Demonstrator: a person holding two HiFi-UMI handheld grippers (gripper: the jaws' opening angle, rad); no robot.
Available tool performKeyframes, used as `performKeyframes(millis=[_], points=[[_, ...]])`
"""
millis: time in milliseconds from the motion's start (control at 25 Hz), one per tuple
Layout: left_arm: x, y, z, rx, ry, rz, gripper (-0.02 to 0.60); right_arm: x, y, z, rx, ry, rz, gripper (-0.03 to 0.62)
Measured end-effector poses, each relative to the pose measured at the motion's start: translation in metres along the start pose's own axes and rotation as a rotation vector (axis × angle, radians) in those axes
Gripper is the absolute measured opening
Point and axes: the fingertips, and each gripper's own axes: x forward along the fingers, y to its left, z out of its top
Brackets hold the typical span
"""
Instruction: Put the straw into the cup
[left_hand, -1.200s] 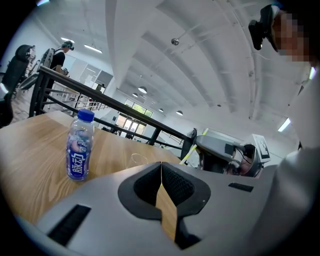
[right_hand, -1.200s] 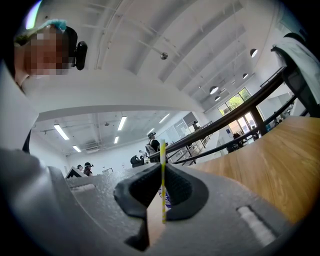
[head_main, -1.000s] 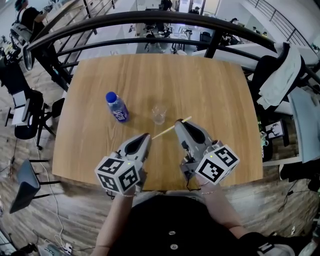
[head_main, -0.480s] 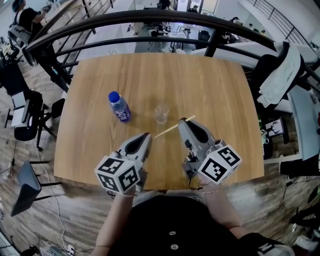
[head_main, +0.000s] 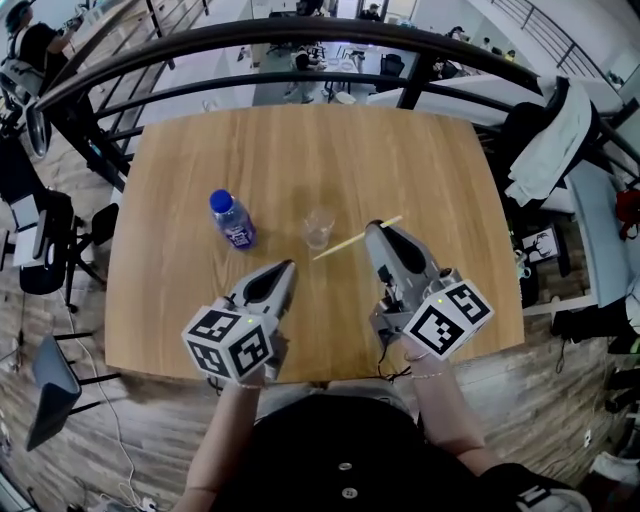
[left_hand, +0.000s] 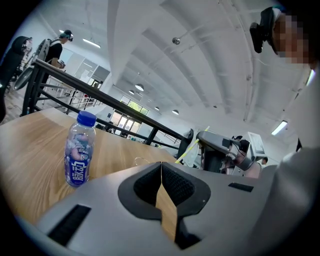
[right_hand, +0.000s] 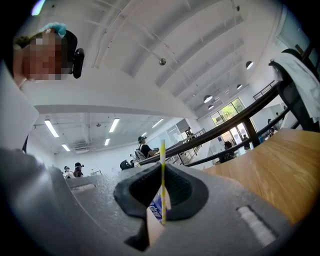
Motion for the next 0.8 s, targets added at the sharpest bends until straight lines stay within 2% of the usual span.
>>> performKeyframes(millis=[200, 440, 800], points=[[0.012, 0.002, 0.009, 0.0, 0.002, -0.036, 0.018, 0.011, -0.01, 0.02, -0.021, -0.027, -0.018, 0.014], [0.026, 0.014, 0.019, -0.004, -0.002, -0.043, 0.018, 0.027, -0.028, 0.033, -0.034, -0.048, -0.038, 0.014], [0.042, 0.037, 0.016, -0.032, 0.028, -0.04, 0.018, 0.062, -0.048, 0.015, -0.022, -0.003, -0.048, 0.014]])
